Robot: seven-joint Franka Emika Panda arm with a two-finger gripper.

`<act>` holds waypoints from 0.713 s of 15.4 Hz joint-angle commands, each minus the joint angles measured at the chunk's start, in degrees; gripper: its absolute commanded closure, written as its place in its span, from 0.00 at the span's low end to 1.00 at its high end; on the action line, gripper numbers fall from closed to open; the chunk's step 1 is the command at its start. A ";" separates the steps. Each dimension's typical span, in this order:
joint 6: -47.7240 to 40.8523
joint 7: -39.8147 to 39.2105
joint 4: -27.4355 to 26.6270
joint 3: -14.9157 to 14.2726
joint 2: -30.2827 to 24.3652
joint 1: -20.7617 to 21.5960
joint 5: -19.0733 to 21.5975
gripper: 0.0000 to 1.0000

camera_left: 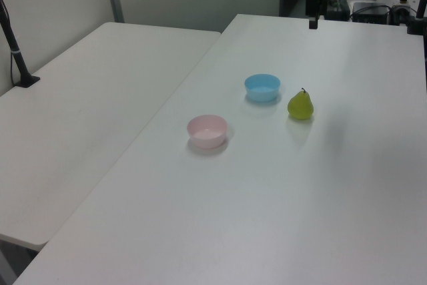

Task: Place the pear in the bowl
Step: 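Lower the open gripper over the green pear and close on it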

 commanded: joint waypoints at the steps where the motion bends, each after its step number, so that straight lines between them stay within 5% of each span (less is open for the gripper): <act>1: 2.29 -0.37 -2.17 -1.86 1.26 3.99 -0.65 0.00; 5: 9.66 -2.74 -6.39 -6.59 5.72 11.36 -1.17 0.00; 11: 21.11 -2.75 -13.59 -7.31 13.29 15.16 -8.90 0.00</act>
